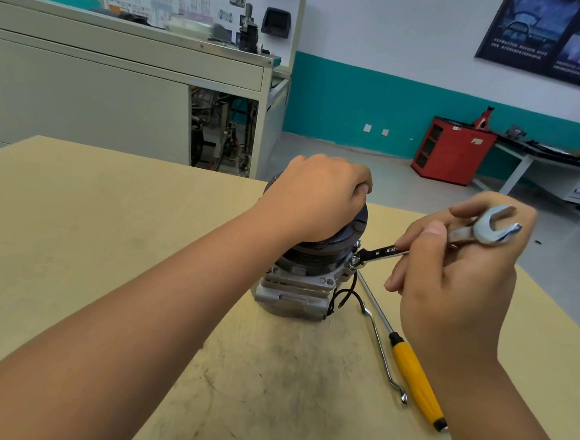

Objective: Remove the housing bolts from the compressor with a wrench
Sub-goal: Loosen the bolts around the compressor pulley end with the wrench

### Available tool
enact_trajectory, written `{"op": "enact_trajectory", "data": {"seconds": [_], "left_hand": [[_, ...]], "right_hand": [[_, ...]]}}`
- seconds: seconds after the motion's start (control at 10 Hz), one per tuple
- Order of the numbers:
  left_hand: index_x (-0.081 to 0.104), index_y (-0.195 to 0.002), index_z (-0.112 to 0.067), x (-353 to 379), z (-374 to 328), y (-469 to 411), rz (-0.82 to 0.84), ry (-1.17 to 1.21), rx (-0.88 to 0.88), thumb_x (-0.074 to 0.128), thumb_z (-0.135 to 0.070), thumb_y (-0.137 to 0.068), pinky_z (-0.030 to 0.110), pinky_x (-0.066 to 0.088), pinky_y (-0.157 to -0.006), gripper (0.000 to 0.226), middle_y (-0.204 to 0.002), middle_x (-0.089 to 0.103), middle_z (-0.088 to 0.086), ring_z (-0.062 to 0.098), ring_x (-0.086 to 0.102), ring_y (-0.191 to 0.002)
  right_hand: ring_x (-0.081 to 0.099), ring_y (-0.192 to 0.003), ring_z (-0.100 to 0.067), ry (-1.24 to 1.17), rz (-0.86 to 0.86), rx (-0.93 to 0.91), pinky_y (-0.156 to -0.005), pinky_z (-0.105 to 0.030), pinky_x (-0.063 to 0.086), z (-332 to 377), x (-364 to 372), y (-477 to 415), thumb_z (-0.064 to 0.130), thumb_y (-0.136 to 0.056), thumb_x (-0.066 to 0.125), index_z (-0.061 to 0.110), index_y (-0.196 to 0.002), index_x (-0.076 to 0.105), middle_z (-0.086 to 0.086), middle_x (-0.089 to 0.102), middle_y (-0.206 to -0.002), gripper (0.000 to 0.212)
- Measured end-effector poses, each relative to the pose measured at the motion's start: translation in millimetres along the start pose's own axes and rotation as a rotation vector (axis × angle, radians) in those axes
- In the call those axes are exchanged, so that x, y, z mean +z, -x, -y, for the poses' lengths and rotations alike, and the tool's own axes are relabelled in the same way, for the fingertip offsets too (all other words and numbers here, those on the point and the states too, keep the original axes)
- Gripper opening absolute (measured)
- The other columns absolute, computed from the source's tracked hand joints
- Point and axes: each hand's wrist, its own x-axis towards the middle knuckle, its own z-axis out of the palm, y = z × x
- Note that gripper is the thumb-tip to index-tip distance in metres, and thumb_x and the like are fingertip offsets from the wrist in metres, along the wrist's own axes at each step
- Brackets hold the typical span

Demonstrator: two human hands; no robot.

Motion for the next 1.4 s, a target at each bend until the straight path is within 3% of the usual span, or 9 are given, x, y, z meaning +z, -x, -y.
{"op": "enact_trajectory", "data": {"seconds": [0.3,0.5,0.9,1.1,1.2,1.4], "left_hand": [[0.059,-0.121,-0.025,0,1,0,0.0,-0.005,0.002,0.032,-0.026,-0.101,0.039,0.04,-0.092,0.033,-0.118,0.064,-0.001,0.025,0.055,-0.11],[0.059,-0.12,-0.024,0,0,0,-0.002,0.004,0.007,0.032,-0.025,-0.101,0.04,0.04,-0.091,0.033,-0.118,0.065,0.0,0.026,0.055,-0.109],[0.059,-0.12,-0.024,-1,1,0,0.0,0.002,0.008,0.032,-0.025,-0.101,0.041,0.041,-0.092,0.033,-0.117,0.065,0.0,0.025,0.056,-0.109],[0.059,-0.12,-0.025,0,1,0,-0.004,-0.001,0.009,0.032,-0.025,-0.101,0.041,0.041,-0.092,0.033,-0.118,0.065,-0.001,0.025,0.056,-0.11],[0.059,-0.12,-0.025,0,1,-1,-0.007,-0.005,0.007,0.032,-0.026,-0.101,0.04,0.04,-0.091,0.033,-0.118,0.065,-0.001,0.024,0.056,-0.11],[0.059,-0.12,-0.025,1,1,0,-0.007,-0.006,0.006,0.032,-0.026,-0.101,0.039,0.038,-0.089,0.033,-0.118,0.064,-0.001,0.024,0.055,-0.109]], "right_hand": [[0.057,-0.045,-0.006,0.027,0.027,-0.068,-0.045,-0.022,0.044,1,3,7,0.02,-0.092,0.035,0.034,-0.099,0.029,0.013,0.058,-0.07,0.017],[0.055,-0.042,-0.011,0.029,-0.001,-0.062,-0.044,-0.033,0.044,1,-2,1,0.019,-0.091,0.036,0.034,-0.098,0.028,0.011,0.058,-0.069,0.018],[0.056,-0.04,-0.01,-0.012,0.003,-0.019,-0.043,-0.027,0.042,-4,-4,1,0.021,-0.091,0.035,0.035,-0.096,0.03,0.006,0.059,-0.068,0.016],[0.057,-0.043,-0.008,0.021,0.017,-0.054,-0.043,-0.027,0.046,-4,-1,3,0.02,-0.092,0.035,0.035,-0.098,0.031,0.014,0.058,-0.068,0.017],[0.059,-0.045,-0.006,-0.009,0.054,-0.047,-0.046,-0.021,0.047,-5,-1,2,0.023,-0.094,0.036,0.036,-0.098,0.034,0.013,0.061,-0.07,0.014],[0.059,-0.05,-0.014,-0.193,0.155,0.128,-0.051,-0.025,0.049,-9,-8,-5,0.026,-0.095,0.042,0.028,-0.089,0.046,0.003,0.07,-0.082,0.008]]}}
